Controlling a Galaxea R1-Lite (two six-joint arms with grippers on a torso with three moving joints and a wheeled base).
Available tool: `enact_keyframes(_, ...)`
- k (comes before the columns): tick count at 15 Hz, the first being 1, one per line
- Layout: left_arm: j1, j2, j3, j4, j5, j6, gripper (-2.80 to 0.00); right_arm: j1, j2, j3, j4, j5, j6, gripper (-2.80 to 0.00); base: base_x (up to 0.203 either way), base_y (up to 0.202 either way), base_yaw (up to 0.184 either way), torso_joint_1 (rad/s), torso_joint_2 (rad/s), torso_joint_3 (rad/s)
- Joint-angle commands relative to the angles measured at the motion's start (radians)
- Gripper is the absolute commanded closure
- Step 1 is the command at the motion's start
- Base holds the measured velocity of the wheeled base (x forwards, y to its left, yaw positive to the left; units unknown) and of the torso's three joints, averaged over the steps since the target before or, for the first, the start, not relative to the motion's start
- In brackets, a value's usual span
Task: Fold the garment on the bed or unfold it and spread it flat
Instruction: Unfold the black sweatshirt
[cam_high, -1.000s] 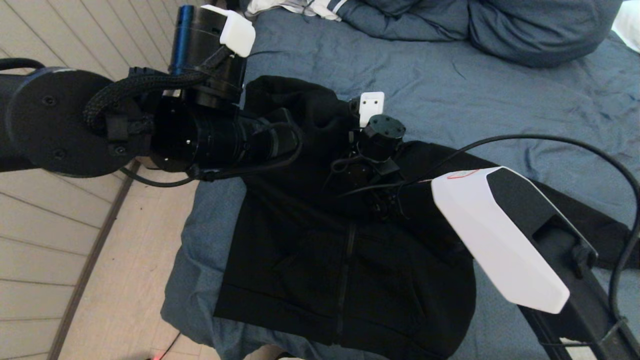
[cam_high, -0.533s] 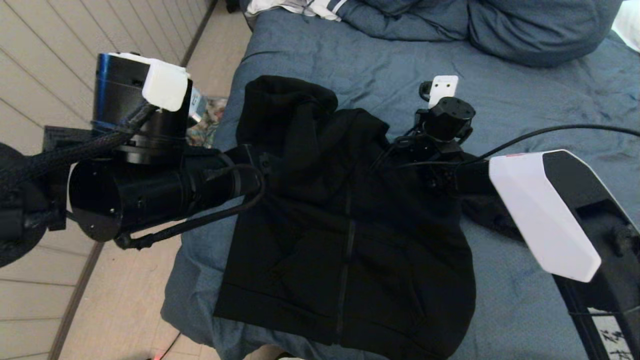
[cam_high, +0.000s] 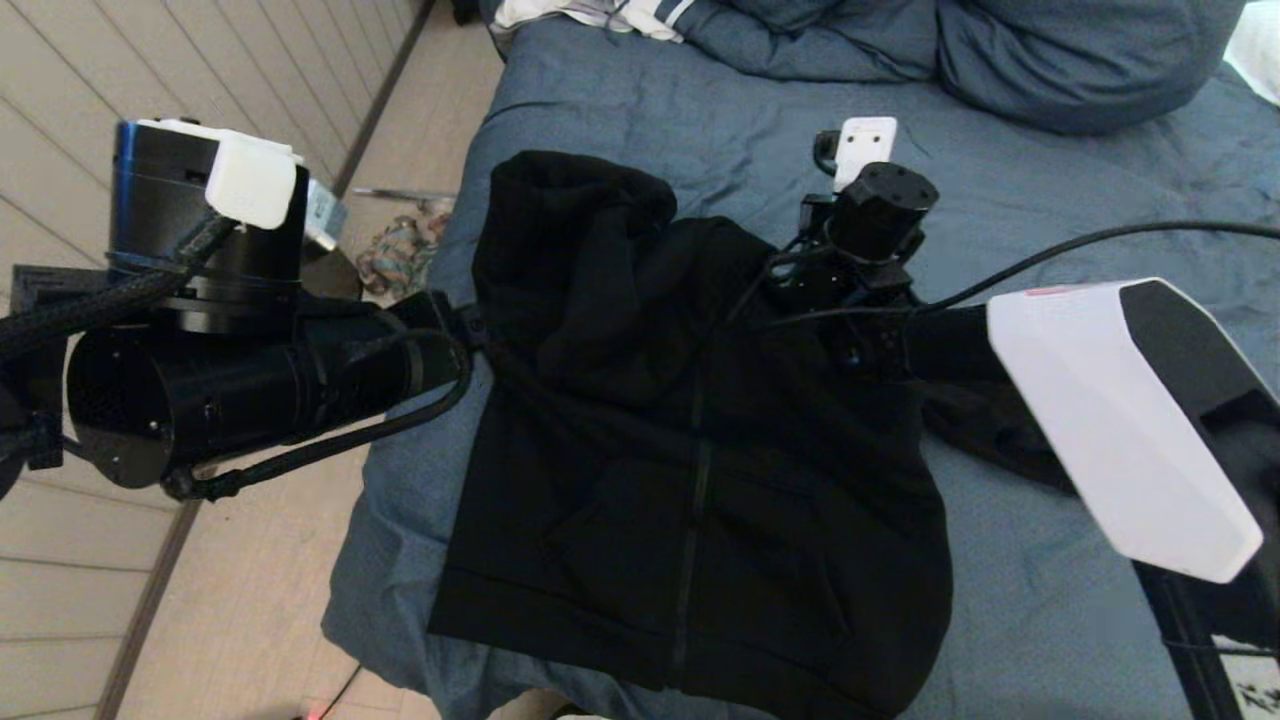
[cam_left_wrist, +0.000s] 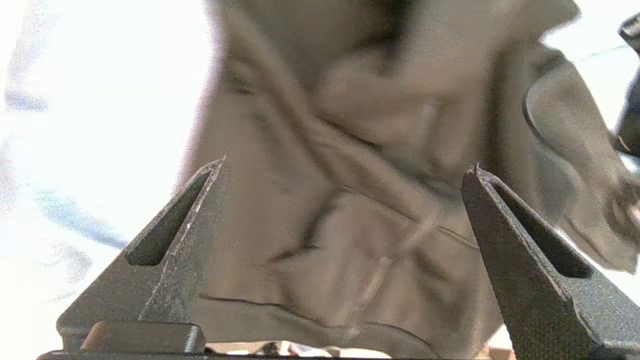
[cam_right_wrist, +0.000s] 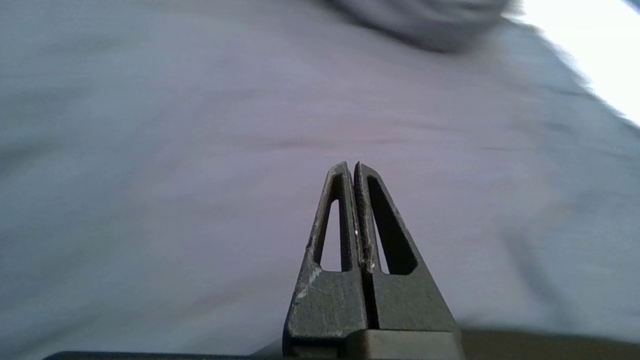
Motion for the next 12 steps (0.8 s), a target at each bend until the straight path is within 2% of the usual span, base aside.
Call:
enact_keyframes(1, 0.028, -0.035, 0.035, -0.001, -0.003, -0.004, -2.80, 0.086, -0.020, -0.015, 0.055, -0.004, 0.025, 0.00, 0.000, 0.000, 0.000, 0.000, 0.00, 0.000)
enact_keyframes(2, 0.034, -0.056, 0.049, -0.001, -0.005, -0.004, -2.80, 0.132, -0.034, -0.027, 0.165, 0.003, 0.083, 0.00, 0.000, 0.000, 0.000, 0.000, 0.00, 0.000)
enact_keyframes(4, 0.039, -0.092, 0.072, 0.000, -0.006, -0.004, -2.80, 0.211, -0.088, -0.037, 0.409, 0.059, 0.276, 0.00, 0.000, 0.000, 0.000, 0.000, 0.00, 0.000)
enact_keyframes(6, 0.039, -0.114, 0.092, 0.000, -0.008, -0.003, -2.80, 0.264, -0.157, -0.039, 0.624, 0.155, 0.492, 0.00, 0.000, 0.000, 0.000, 0.000, 0.00, 0.000)
enact_keyframes(8, 0.039, -0.119, 0.097, 0.000, -0.011, -0.004, -2.80, 0.316, -0.217, -0.036, 0.817, 0.297, 0.674, 0.00, 0.000, 0.000, 0.000, 0.000, 0.00, 0.000)
enact_keyframes(9, 0.039, -0.120, 0.099, 0.000, -0.012, -0.006, -2.80, 0.347, -0.229, -0.031, 0.894, 0.369, 0.742, 0.00, 0.000, 0.000, 0.000, 0.000, 0.00, 0.000)
enact_keyframes(10, 0.039, -0.125, 0.103, -0.001, -0.011, -0.006, -2.80, 0.375, -0.228, -0.027, 0.932, 0.404, 0.775, 0.00, 0.000, 0.000, 0.000, 0.000, 0.00, 0.000)
enact_keyframes(12, 0.039, -0.136, 0.118, -0.001, -0.012, -0.006, -2.80, 0.424, -0.190, -0.024, 0.952, 0.416, 0.785, 0.00, 0.000, 0.000, 0.000, 0.000, 0.00, 0.000)
